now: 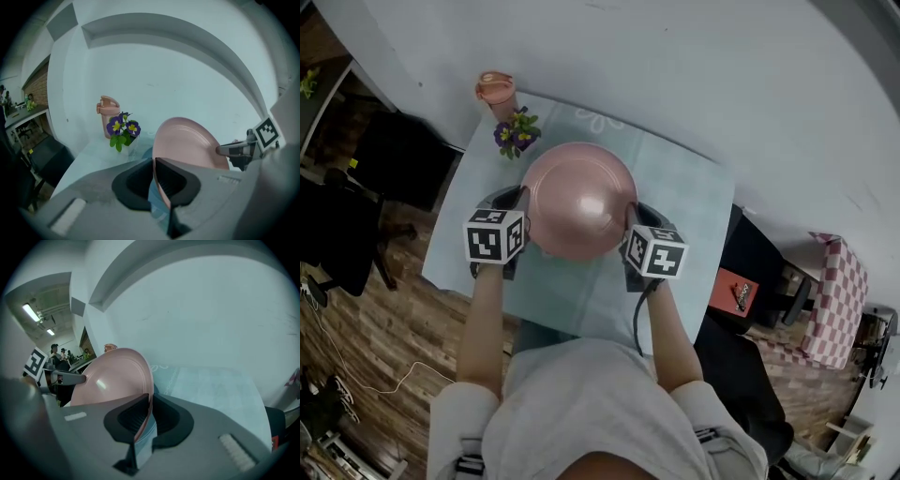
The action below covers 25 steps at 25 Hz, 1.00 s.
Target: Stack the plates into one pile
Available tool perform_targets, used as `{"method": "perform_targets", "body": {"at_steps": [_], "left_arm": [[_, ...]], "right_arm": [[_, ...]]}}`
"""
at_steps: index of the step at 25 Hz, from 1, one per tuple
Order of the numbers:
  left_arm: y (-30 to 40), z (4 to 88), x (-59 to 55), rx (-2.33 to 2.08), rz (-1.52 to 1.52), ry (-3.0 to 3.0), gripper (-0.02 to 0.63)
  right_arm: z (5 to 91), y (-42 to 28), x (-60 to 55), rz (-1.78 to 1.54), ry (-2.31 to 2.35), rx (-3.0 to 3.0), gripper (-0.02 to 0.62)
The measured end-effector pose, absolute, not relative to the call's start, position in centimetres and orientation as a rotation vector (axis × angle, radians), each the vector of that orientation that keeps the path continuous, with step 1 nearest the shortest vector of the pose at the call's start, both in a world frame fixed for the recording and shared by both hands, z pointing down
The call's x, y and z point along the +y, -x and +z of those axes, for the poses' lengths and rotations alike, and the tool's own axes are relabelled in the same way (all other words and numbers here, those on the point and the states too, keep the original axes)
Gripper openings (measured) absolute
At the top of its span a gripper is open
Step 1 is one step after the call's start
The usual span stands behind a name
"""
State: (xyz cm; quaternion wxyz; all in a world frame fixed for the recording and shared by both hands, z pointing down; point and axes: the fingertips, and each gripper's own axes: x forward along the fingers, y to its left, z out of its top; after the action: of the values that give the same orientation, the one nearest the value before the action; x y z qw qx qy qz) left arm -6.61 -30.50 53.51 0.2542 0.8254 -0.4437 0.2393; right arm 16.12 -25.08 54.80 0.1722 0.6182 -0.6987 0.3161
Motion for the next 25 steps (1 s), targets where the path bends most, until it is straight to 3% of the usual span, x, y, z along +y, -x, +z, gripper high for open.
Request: {"method": "perform_targets", "body": {"at_steps": [25], "left_arm": [[7.4, 60.8, -32.5, -1.186, 0.766, -2.091, 0.044]], "right_arm": [[61.2, -15.6, -29.6, 0.841, -1.572, -1.874, 0.044]]}}
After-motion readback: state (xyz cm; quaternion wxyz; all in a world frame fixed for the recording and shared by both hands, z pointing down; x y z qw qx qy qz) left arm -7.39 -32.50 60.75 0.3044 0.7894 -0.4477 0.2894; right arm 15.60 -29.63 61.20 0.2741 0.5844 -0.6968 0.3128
